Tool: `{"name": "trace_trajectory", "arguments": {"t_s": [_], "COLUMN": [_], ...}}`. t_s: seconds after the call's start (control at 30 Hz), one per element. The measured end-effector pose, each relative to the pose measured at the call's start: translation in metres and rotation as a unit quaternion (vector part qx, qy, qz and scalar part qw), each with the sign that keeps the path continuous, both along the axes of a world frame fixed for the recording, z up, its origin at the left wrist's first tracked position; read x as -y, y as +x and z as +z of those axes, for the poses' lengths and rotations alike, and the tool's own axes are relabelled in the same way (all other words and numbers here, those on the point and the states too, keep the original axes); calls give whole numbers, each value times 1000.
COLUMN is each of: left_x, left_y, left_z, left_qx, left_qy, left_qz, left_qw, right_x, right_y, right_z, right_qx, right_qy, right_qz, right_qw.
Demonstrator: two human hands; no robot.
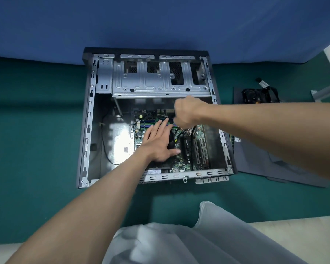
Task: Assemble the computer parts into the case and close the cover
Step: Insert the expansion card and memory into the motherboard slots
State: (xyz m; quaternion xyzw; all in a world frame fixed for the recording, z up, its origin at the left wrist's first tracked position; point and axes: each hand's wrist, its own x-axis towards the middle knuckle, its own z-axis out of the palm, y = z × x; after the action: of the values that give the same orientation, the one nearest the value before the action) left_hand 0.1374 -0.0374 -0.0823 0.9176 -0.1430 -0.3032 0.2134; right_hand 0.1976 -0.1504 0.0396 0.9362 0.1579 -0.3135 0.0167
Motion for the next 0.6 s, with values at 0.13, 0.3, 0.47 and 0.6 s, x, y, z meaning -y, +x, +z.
{"name": "trace_trajectory", "arguments": {"t_s": [0.13,0.3,0.47,0.6], "left_x": [-1,1,0,-1], "left_y": [-1,0,0,0], "left_z": [0,1,1,-1], "left_qx": [0,2,3,5], "left_qy": [-6,8,8,-1], "left_qz": [1,-2,-3,-2], "left_qw": [1000,1000,1000,1000], "right_x": [-4,1,16,14], "right_y": [7,-12,-9,1], "right_z": [5,18,10,0], "right_qx": [-126,27,98,-4], "right_qy": [1,-179,-120,-17], "right_qz": [-126,279,396,-16], "right_qw": [984,943,905,1000]}}
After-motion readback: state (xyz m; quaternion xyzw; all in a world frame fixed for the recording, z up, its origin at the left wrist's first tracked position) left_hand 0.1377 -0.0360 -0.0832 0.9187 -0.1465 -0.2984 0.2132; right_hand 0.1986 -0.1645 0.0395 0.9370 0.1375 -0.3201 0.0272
